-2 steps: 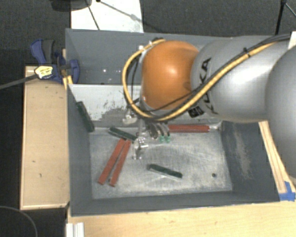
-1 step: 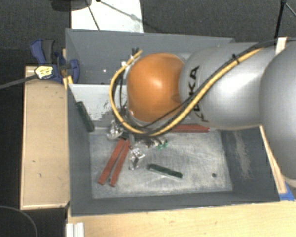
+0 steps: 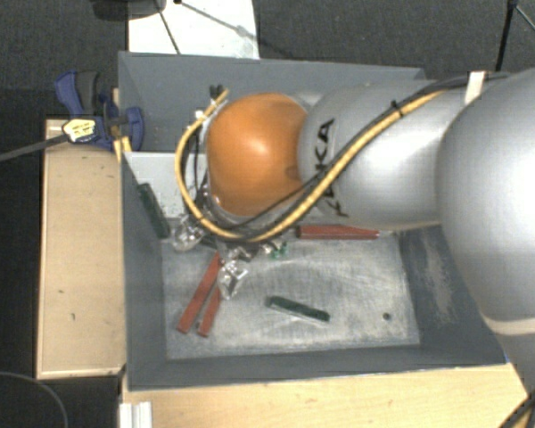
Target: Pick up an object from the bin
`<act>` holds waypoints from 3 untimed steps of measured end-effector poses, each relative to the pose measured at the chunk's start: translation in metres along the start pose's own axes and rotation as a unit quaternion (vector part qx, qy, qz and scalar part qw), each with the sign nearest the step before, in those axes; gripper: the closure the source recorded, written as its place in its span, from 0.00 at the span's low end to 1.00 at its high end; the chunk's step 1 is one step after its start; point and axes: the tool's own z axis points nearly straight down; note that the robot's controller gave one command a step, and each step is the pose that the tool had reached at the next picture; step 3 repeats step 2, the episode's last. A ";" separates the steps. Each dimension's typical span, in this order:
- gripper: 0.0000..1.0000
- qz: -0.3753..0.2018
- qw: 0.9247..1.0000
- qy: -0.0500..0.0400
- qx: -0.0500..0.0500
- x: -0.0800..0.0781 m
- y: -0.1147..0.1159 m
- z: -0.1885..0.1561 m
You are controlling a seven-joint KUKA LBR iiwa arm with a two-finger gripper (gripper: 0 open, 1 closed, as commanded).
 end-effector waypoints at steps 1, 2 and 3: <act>0.00 -0.126 0.992 0.003 -0.002 0.009 0.004 0.073; 1.00 -0.232 0.973 -0.002 0.000 0.009 -0.001 0.068; 1.00 -0.232 0.973 -0.002 0.000 0.009 -0.001 0.068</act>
Offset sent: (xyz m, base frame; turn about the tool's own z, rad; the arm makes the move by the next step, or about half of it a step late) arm -0.0082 -0.0082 -0.0707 -0.4735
